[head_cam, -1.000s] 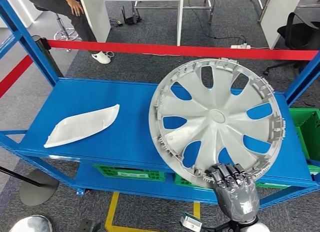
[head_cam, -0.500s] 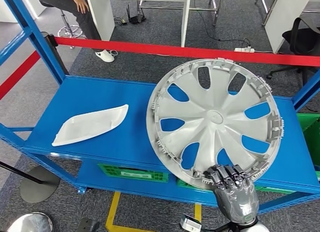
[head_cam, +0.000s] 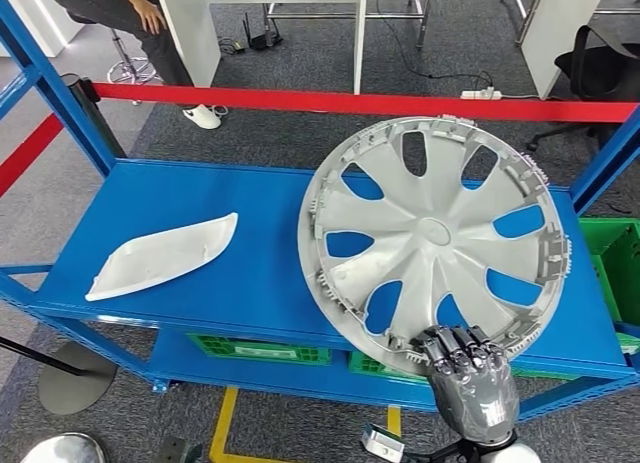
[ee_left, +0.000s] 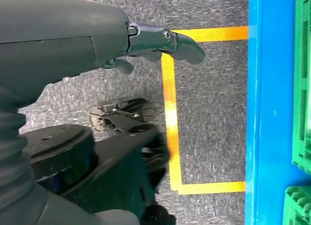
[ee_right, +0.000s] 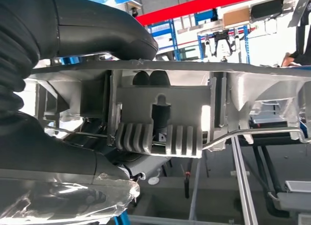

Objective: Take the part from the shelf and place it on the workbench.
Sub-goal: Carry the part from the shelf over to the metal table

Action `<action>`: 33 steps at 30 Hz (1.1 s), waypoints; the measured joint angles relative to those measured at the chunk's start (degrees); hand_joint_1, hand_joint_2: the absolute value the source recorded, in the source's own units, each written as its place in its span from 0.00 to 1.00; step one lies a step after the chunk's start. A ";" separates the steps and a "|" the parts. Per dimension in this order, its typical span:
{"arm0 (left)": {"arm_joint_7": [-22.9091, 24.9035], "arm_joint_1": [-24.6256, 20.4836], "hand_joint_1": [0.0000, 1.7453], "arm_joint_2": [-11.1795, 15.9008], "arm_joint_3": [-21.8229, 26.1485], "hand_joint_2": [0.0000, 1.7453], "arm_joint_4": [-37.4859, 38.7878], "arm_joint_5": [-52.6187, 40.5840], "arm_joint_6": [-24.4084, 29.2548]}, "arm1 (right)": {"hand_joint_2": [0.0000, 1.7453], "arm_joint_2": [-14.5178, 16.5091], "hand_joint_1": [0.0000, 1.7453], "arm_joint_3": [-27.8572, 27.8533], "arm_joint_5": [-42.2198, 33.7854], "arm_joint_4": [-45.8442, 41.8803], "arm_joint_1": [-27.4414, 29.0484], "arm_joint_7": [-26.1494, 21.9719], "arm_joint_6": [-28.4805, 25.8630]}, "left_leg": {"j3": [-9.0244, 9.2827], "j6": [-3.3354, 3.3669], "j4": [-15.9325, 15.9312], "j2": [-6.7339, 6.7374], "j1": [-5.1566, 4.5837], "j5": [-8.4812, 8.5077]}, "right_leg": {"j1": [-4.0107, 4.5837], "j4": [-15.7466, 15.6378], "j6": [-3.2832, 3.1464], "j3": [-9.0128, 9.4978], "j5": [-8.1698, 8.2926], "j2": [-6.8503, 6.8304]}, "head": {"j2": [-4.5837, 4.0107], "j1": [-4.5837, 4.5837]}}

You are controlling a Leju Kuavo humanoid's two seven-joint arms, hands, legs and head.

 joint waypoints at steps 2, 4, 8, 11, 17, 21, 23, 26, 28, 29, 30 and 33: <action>0.00 -0.06 0.00 0.02 0.00 1.00 0.00 -0.01 0.00 | 1.00 0.00 1.00 0.01 0.02 0.00 0.01 0.00 0.00 | 0.80 0.33 -2.01 -0.04 -0.18 -0.22 | 0.11 -0.08 0.56 -0.12 -0.01 0.03 | 0.00 0.04; 0.00 -0.03 0.00 -0.01 0.00 1.00 0.00 -0.01 0.00 | 1.00 0.00 1.00 0.01 0.02 -0.01 0.03 0.00 0.00 | 0.94 0.84 -2.76 -0.05 -0.01 -0.32 | 0.05 0.02 1.26 -0.26 -0.27 -0.07 | 0.00 0.09; 0.00 -0.03 0.00 -0.04 0.00 1.00 0.00 0.00 0.00 | 1.00 0.00 1.00 0.07 0.02 -0.02 -0.01 -0.07 0.00 | 1.22 1.83 -3.25 0.00 0.19 -0.20 | 0.03 10.29 2.02 -5.11 -5.83 -0.25 | 0.00 0.62; 0.00 0.02 0.00 -0.05 0.00 1.00 0.00 0.00 0.00 | 1.00 0.00 1.00 0.12 0.02 0.02 0.12 -0.10 0.00 | 1.33 1.92 -3.20 -0.02 0.15 -0.29 | 0.01 15.16 2.23 -7.70 -6.04 -0.26 | 0.00 0.62; 0.00 0.03 0.00 -0.04 0.00 1.00 0.00 0.00 0.00 | 1.00 0.00 1.00 0.11 0.04 0.04 -0.02 -0.12 0.00 | 1.57 0.76 -2.84 -0.19 -0.16 -0.47 | 0.14 0.19 1.46 -0.02 0.39 -0.29 | 0.00 0.50; 0.00 -0.01 0.00 -0.01 0.00 1.00 0.00 0.00 0.00 | 1.00 0.00 1.00 0.01 0.02 0.02 -0.03 -0.05 0.00 | 0.43 -0.40 -0.23 -0.09 -0.03 -2.47 | -0.13 -0.37 -0.03 -0.21 0.68 -0.25 | 0.00 0.23; 0.00 0.00 0.00 -0.03 0.00 1.00 0.00 0.00 0.00 | 1.00 0.00 1.00 -0.01 -0.02 0.02 -0.02 0.00 0.00 | -2.83 -0.96 6.86 -0.02 0.12 -6.27 | -0.16 -0.42 -0.50 -0.34 0.76 -0.33 | 0.00 -0.02; 0.00 0.10 0.00 -0.04 0.00 1.00 0.00 -0.01 0.00 | 1.00 0.00 1.00 -0.01 -0.02 0.02 0.06 0.00 0.00 | -6.17 -1.16 13.83 0.00 0.23 -7.61 | -0.13 -0.41 -0.63 -0.45 0.79 -0.34 | 0.00 -0.02; 0.00 0.09 0.00 -0.03 0.00 1.00 0.00 -0.01 0.00 | 1.00 0.00 1.00 -0.01 -0.02 0.02 0.06 0.00 0.00 | -3.58 -0.85 8.54 0.00 0.21 -3.69 | -0.13 -0.41 -0.58 -0.27 0.76 -0.26 | 0.00 -0.02; 0.00 0.07 0.00 -0.02 0.00 1.00 0.00 0.00 0.00 | 1.00 0.00 1.00 -0.01 -0.02 0.02 0.04 0.00 0.00 | -1.49 -0.59 4.48 0.00 0.17 -1.91 | -0.07 -0.40 -0.49 -0.20 0.71 -0.23 | 0.00 -0.02; 0.00 0.03 0.00 -0.01 0.00 1.00 0.00 0.00 0.00 | 1.00 0.00 1.00 0.00 -0.01 0.02 0.04 0.00 0.00 | 0.30 -0.35 0.98 0.00 0.08 -0.75 | 0.01 -0.39 -0.32 -0.20 0.66 -0.18 | 0.00 -0.02; 0.00 -0.03 0.00 0.00 0.00 1.00 0.00 0.00 0.00 | 1.00 0.00 1.00 0.02 0.01 0.00 0.04 0.00 0.00 | 1.87 0.28 -2.90 -0.03 -0.12 -0.64 | 0.16 -0.49 0.59 -0.39 0.73 -0.14 | 0.00 0.03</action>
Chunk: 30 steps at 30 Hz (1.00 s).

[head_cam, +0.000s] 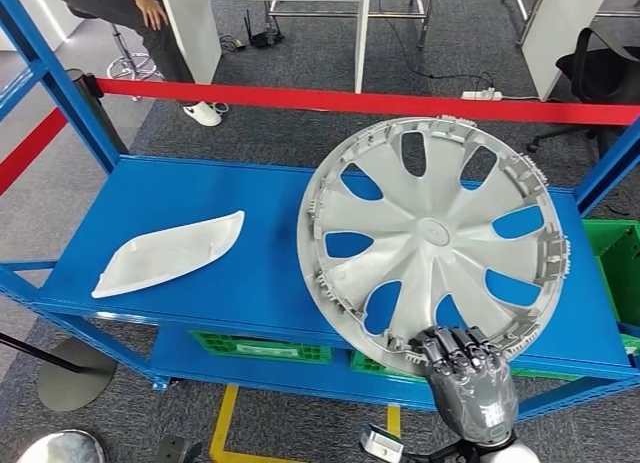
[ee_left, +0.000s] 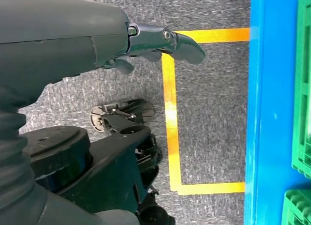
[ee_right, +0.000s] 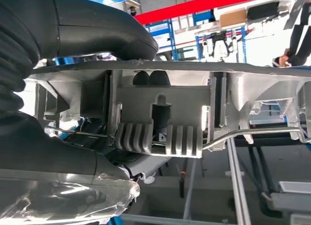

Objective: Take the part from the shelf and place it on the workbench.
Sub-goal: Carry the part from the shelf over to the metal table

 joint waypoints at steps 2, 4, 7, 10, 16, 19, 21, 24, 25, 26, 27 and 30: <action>0.00 0.04 0.00 -0.04 0.00 1.00 0.00 -0.01 0.00 | 1.00 0.00 1.00 -0.01 0.00 -0.01 0.01 0.00 0.00 | 0.06 0.61 -0.59 0.01 0.21 0.07 | -0.07 0.39 0.69 -0.38 -0.47 -0.06 | 0.00 0.08; 0.00 0.03 0.00 -0.08 0.00 1.00 0.00 -0.01 0.00 | 1.00 0.00 1.00 0.02 0.01 -0.01 -0.01 -0.03 0.00 | 0.24 1.21 -0.94 0.03 0.43 0.24 | -0.11 4.57 1.19 -2.33 -3.08 -0.12 | 0.00 0.39; 0.00 0.05 0.00 -0.09 0.00 1.00 0.00 0.00 0.00 | 1.00 0.00 1.00 0.10 0.02 0.01 0.05 -0.11 0.00 | 0.27 1.53 -0.91 0.04 0.38 0.16 | -0.13 15.31 1.65 -7.36 -7.36 -0.16 | 0.00 0.66; 0.00 0.08 0.00 -0.11 0.00 1.00 0.00 0.00 0.00 | 1.00 0.00 1.00 0.10 0.02 0.02 0.09 -0.09 0.00 | 0.59 1.43 -0.87 -0.04 0.41 -0.04 | -0.18 11.63 1.76 -5.86 -3.24 -0.20 | 0.00 0.68; 0.00 0.11 0.00 -0.02 0.00 1.00 0.00 0.00 0.00 | 1.00 0.00 1.00 0.08 0.04 0.02 0.03 -0.17 0.00 | 0.74 0.18 -0.27 -0.17 -0.03 -0.53 | -0.23 0.36 0.36 0.04 -0.03 -0.07 | 0.00 0.52; 0.00 0.05 0.00 0.00 0.00 1.00 0.00 0.00 0.00 | 1.00 0.00 1.00 -0.01 0.02 0.00 0.00 -0.09 0.00 | -1.06 -0.72 3.70 -0.03 0.13 -3.37 | -0.46 0.21 -0.68 0.04 0.05 -0.11 | 0.00 0.16; 0.00 0.05 0.00 -0.03 0.00 1.00 0.00 0.00 0.00 | 1.00 0.00 1.00 -0.02 0.00 0.00 0.00 -0.05 0.00 | -4.76 -1.18 11.35 0.04 0.27 -7.00 | -0.43 0.22 -1.01 -0.07 0.05 -0.16 | 0.00 -0.07; 0.00 0.15 0.00 -0.03 0.00 1.00 0.00 0.00 0.00 | 1.00 0.00 1.00 -0.02 0.00 0.00 0.05 -0.05 0.00 | -7.51 -1.13 16.15 0.04 0.31 -6.62 | -0.33 0.23 -1.10 -0.02 0.02 -0.11 | 0.00 -0.08; 0.00 0.14 0.00 -0.03 0.00 1.00 0.00 0.00 0.00 | 1.00 0.00 1.00 -0.02 0.00 0.00 0.05 -0.05 0.00 | -6.43 -0.92 13.58 0.04 0.30 -4.47 | -0.30 0.23 -1.10 0.10 -0.03 -0.06 | 0.00 -0.07; 0.00 0.12 0.00 -0.03 0.00 1.00 0.00 0.00 0.00 | 1.00 0.00 1.00 -0.02 0.00 0.00 0.04 -0.06 0.00 | -4.67 -0.63 9.70 0.04 0.26 -2.16 | -0.27 0.22 -1.07 0.21 -0.09 -0.01 | 0.00 -0.07; 0.00 0.08 0.00 -0.02 0.00 1.00 0.00 0.00 0.00 | 1.00 0.00 1.00 -0.02 0.00 0.00 0.03 -0.07 0.00 | -2.78 -0.36 5.84 0.04 0.16 -0.53 | -0.18 0.24 -0.95 0.25 -0.17 0.04 | 0.00 -0.07; 0.00 -0.03 0.00 -0.01 0.00 1.00 0.00 0.00 0.00 | 1.00 0.00 1.00 -0.01 0.02 0.00 0.03 -0.07 0.00 | -0.41 0.14 0.39 0.00 -0.12 0.30 | 0.02 0.18 -0.24 0.04 -0.22 0.11 | 0.00 0.00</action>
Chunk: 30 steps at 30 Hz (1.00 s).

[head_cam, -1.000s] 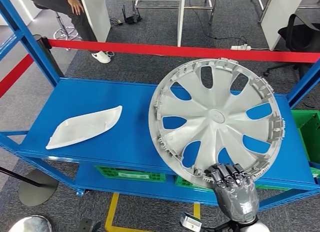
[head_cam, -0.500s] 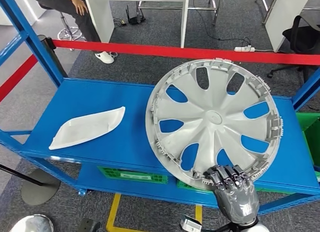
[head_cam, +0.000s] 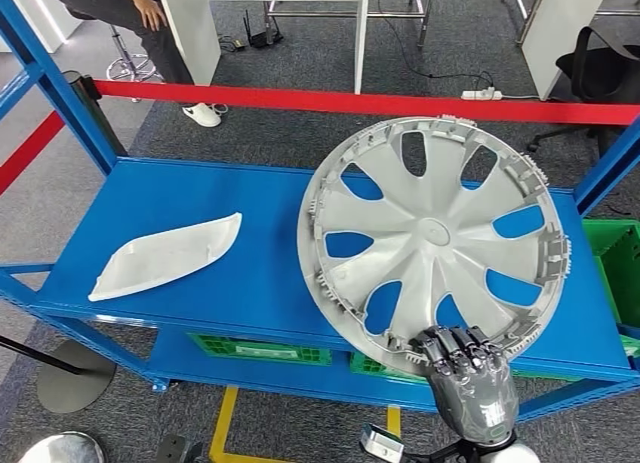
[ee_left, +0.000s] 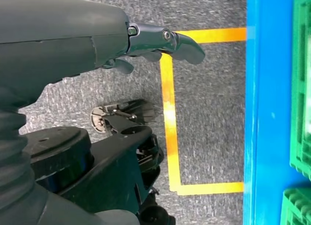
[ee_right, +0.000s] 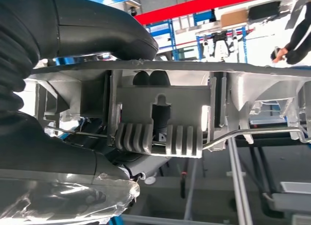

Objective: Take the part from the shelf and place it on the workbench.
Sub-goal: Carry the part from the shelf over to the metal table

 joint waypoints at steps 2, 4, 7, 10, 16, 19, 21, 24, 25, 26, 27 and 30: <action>0.00 0.03 0.00 -0.03 0.00 1.00 0.00 -0.01 0.00 | 1.00 0.00 1.00 0.00 0.01 -0.01 0.02 0.00 0.00 | 0.03 0.42 -0.70 -0.02 0.16 -0.05 | -0.05 0.04 0.71 -0.16 -0.17 -0.07 | 0.00 0.02; 0.00 0.05 0.00 -0.07 0.00 1.00 0.00 -0.01 0.00 | 1.00 0.00 1.00 0.01 0.01 -0.01 -0.01 -0.01 0.00 | 0.19 1.02 -1.12 0.00 0.38 0.16 | -0.07 2.85 1.27 -1.48 -2.09 -0.19 | 0.00 0.27; 0.00 0.06 0.00 -0.08 0.00 1.00 0.00 0.00 0.00 | 1.00 0.00 1.00 0.09 0.01 0.01 0.01 -0.04 0.00 | 0.24 1.44 -1.12 0.03 0.37 0.11 | -0.10 13.43 1.65 -6.46 -6.99 -0.25 | 0.00 0.56; 0.00 0.09 0.00 -0.09 0.00 1.00 0.00 0.00 0.00 | 1.00 0.00 1.00 0.09 0.01 0.02 0.08 -0.03 0.00 | 0.48 1.42 -1.09 -0.02 0.39 -0.01 | -0.13 13.13 1.77 -6.61 -4.35 -0.28 | 0.00 0.58; 0.00 0.07 0.00 -0.04 0.00 1.00 0.00 0.00 0.00 | 1.00 0.00 1.00 0.07 0.03 0.07 -0.03 -0.06 0.00 | 0.73 0.23 -0.61 -0.18 0.01 -0.43 | -0.13 0.24 0.67 0.07 0.17 -0.15 | 0.00 0.46; 0.00 0.05 0.00 0.01 0.00 1.00 0.00 0.00 0.00 | 1.00 0.00 1.00 0.01 0.00 0.05 -0.05 0.00 0.00 | -0.34 -0.61 1.95 -0.06 0.14 -2.41 | -0.34 0.07 -0.33 -0.01 0.21 -0.16 | 0.00 0.23; 0.00 0.06 0.00 0.01 0.00 1.00 0.00 0.00 0.00 | 1.00 0.00 1.00 -0.02 -0.03 0.04 -0.05 0.05 0.00 | -3.50 -1.16 8.77 0.02 0.29 -6.14 | -0.36 0.06 -0.77 -0.09 0.26 -0.24 | 0.00 -0.03; 0.01 0.15 0.00 -0.01 0.00 1.00 0.00 0.00 0.00 | 1.00 0.00 1.00 -0.02 -0.04 0.05 -0.01 0.07 0.00 | -7.38 -1.31 16.53 0.03 0.42 -7.92 | -0.32 0.08 -0.89 -0.15 0.24 -0.26 | 0.00 -0.04; 0.00 0.15 0.00 -0.02 0.00 1.00 0.00 0.00 0.00 | 1.00 0.00 1.00 -0.02 -0.04 0.05 0.00 0.07 0.00 | -6.90 -1.21 15.31 0.03 0.42 -6.36 | -0.32 0.08 -0.89 -0.07 0.21 -0.22 | 0.00 -0.04; -0.28 0.14 0.00 -0.02 0.00 1.00 -0.02 0.32 -0.13 | 1.00 0.00 1.00 -0.02 -0.04 0.05 0.00 0.29 0.00 | -5.48 -1.06 12.18 0.04 0.42 -4.13 | -0.33 0.08 -0.87 0.07 0.16 -0.16 | 0.00 -0.05; -1.44 0.19 0.00 -0.12 0.01 1.00 -0.46 1.56 -0.55 | 1.00 0.00 1.00 0.00 -0.02 -0.02 0.07 1.02 0.00 | -3.58 -0.87 8.16 0.03 0.41 -2.03 | -0.29 0.08 -0.77 0.11 0.08 -0.09 | 0.00 -0.07; -7.77 -1.01 0.00 -0.60 0.36 1.00 -3.49 8.88 -1.69 | 1.00 -0.44 1.00 0.47 -0.02 -1.27 1.06 6.12 -0.01 | -0.18 -0.35 0.51 -0.10 0.29 0.18 | -0.04 0.15 -0.12 -0.16 -0.09 -0.20 | 0.00 -0.14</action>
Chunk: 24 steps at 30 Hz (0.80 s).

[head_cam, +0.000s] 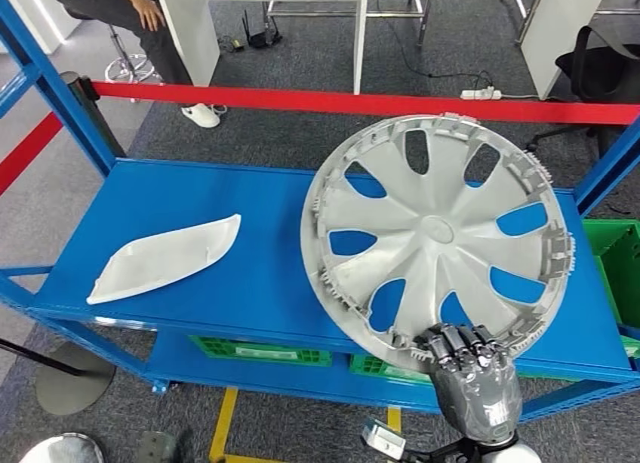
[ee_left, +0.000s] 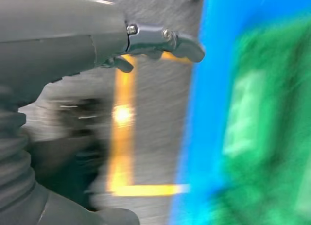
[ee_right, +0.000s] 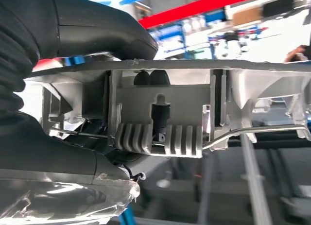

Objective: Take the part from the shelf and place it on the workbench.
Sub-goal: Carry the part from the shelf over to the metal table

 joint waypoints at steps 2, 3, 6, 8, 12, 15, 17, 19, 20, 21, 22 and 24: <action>-1.41 -2.17 0.00 -0.03 0.29 1.00 -0.94 2.45 0.20 | 1.00 -1.02 1.00 0.60 -0.14 -1.25 0.74 2.91 -0.01 | -0.13 -0.07 -0.75 -0.12 -0.05 -0.15 | 0.14 0.03 -0.21 -0.04 0.10 -0.26 | 0.00 0.15; -1.41 -3.08 0.00 0.06 0.39 1.00 -1.17 2.74 0.33 | 1.00 -1.57 1.00 0.81 -0.22 -1.74 1.00 3.76 -0.01 | -0.17 -0.14 -0.91 -0.14 -0.06 -0.15 | 0.17 -0.02 -0.43 -0.06 0.19 -0.30 | 0.00 0.20; -1.46 -4.62 0.00 0.28 0.62 1.00 -1.67 3.18 0.59 | 1.00 -2.87 1.00 1.30 -0.27 -2.68 1.43 5.07 -0.01 | -0.19 0.03 -0.93 -0.07 -0.19 -0.07 | 0.09 -0.57 -0.42 0.12 0.59 -0.17 | 0.00 0.26; -1.53 -4.95 0.00 0.26 0.64 1.00 -1.74 3.21 0.71 | 1.00 -3.40 1.00 1.75 -0.23 -2.91 1.47 5.48 -0.01 | -0.21 0.30 -0.91 -0.02 -0.24 -0.04 | 0.04 -0.92 -0.06 0.23 0.82 -0.12 | 0.00 0.27; -1.57 -5.02 0.00 0.29 0.70 1.00 -1.85 3.21 0.81 | 1.00 -3.96 1.00 2.37 -0.20 -3.21 1.51 5.68 -0.01 | -0.23 0.62 -0.88 0.00 -0.33 0.02 | -0.06 -1.17 0.57 0.28 1.02 -0.12 | 0.00 0.25; -1.57 -5.04 0.00 0.33 0.75 1.00 -1.88 3.21 0.82 | 1.00 -4.18 1.00 2.52 -0.15 -3.29 1.53 5.68 0.01 | -0.24 0.75 -0.88 0.00 -0.35 0.11 | -0.09 -1.19 0.80 0.26 1.08 -0.12 | 0.00 0.22; -1.57 -5.05 0.00 0.34 0.77 1.00 -1.89 3.21 0.81 | 1.00 -4.31 1.00 2.59 -0.08 -3.32 1.55 5.67 0.00 | -0.23 0.81 -0.88 0.01 -0.34 0.16 | -0.08 -1.18 0.82 0.24 1.09 -0.13 | 0.00 0.22; -1.54 -5.05 0.00 0.39 0.85 1.00 -1.89 3.45 0.60 | 1.00 -4.43 1.00 2.89 -0.05 -3.33 1.54 5.63 -0.01 | -0.26 1.08 -0.83 -0.01 -0.37 0.23 | -0.16 -1.34 1.11 0.30 1.29 -0.12 | 0.00 0.21; -1.53 -5.04 0.00 0.44 0.93 1.00 -1.89 3.65 0.38 | 1.00 -4.56 1.00 3.21 -0.06 -3.33 1.49 5.69 -0.01 | -0.20 1.46 -1.00 -0.01 -0.43 0.42 | -0.22 -1.61 1.46 0.40 1.54 -0.10 | 0.00 0.18; -1.51 -5.03 0.00 0.50 1.01 1.00 -1.88 3.87 0.11 | 1.00 -4.72 1.00 3.62 -0.07 -3.32 1.41 5.83 -0.01 | 0.01 1.84 -1.62 0.05 -0.30 0.86 | -0.27 -1.87 1.82 0.42 1.69 -0.08 | 0.00 0.19; -1.51 -5.03 0.00 0.55 1.08 1.00 -1.88 4.03 -0.15 | 1.00 -4.95 1.00 4.03 -0.07 -3.28 1.31 6.08 -0.01 | 0.27 2.23 -2.39 0.15 -0.20 1.40 | -0.28 -1.88 2.14 0.30 1.50 -0.08 | 0.00 0.19; -1.52 -5.05 0.00 0.64 1.19 1.00 -1.87 4.22 -0.46 | 1.00 -5.47 1.00 4.73 -0.07 -3.21 1.00 6.72 -0.01 | 0.60 2.50 -3.81 0.43 0.14 2.31 | -0.23 1.12 2.20 -1.10 -1.05 -0.08 | 0.00 0.28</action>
